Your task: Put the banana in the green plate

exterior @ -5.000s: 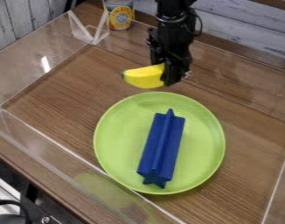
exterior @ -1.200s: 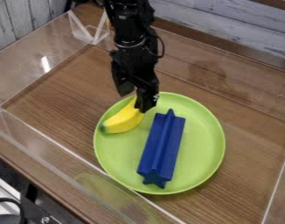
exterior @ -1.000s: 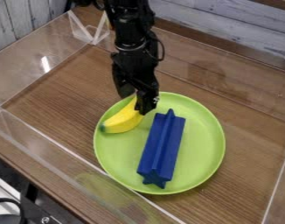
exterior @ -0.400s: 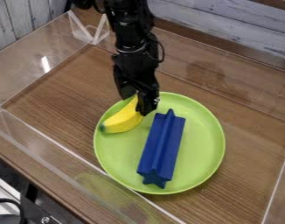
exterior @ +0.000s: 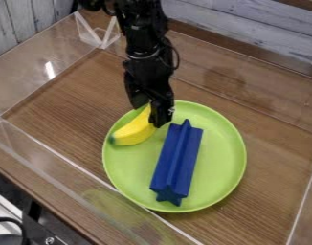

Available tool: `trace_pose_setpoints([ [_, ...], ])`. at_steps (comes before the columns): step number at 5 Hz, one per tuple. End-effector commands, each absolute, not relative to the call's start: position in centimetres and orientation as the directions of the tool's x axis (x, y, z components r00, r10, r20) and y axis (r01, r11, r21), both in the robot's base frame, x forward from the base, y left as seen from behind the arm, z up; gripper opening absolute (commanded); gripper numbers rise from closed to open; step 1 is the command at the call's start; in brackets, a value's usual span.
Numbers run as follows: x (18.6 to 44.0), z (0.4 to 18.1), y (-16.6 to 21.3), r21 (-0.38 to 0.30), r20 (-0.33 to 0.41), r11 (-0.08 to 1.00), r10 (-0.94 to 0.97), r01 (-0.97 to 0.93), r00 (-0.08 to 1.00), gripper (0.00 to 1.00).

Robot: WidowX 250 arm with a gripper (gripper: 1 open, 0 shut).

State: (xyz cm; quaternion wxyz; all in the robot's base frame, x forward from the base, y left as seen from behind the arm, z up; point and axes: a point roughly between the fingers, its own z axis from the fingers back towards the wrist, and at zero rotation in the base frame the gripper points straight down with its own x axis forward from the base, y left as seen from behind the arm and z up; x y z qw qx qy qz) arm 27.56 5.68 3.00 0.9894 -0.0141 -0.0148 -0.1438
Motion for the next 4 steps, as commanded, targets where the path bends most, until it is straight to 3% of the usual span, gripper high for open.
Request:
trace_pose_setpoints([
  [1,27.35,2.94,6.8,-0.012,0.023,0.962,-0.273,0.274,0.962,1.0],
  [2,27.26,2.93,7.01,-0.01,0.014,0.962,-0.274,0.274,0.962,0.0],
  [3,27.15,2.9,7.19,-0.008,0.003,0.961,-0.276,0.276,0.961,1.0],
  [4,27.0,2.64,7.25,-0.008,-0.005,0.961,-0.278,0.278,0.961,1.0],
])
